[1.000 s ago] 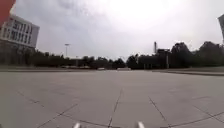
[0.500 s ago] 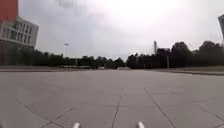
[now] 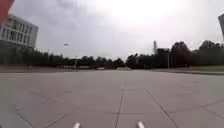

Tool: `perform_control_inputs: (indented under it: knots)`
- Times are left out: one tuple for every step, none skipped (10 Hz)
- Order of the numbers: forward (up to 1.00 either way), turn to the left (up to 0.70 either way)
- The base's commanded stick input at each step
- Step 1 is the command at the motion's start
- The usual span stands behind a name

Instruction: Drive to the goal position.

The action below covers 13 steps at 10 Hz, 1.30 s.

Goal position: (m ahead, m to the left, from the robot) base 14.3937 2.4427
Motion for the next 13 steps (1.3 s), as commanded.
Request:
perform_control_inputs:
  knots:
    - [0.50,0.00]
    - [0.50,0.00]
    - [0.50,0.00]
    - [0.50,0.00]
    - [0.50,0.00]
    - [0.50,0.00]
    - [0.50,0.00]
    - [0.50,0.00]
    - [0.50,0.00]
    - [0.50,0.00]
    - [0.50,0.00]
    - [0.50,0.00]
    - [0.50,0.00]
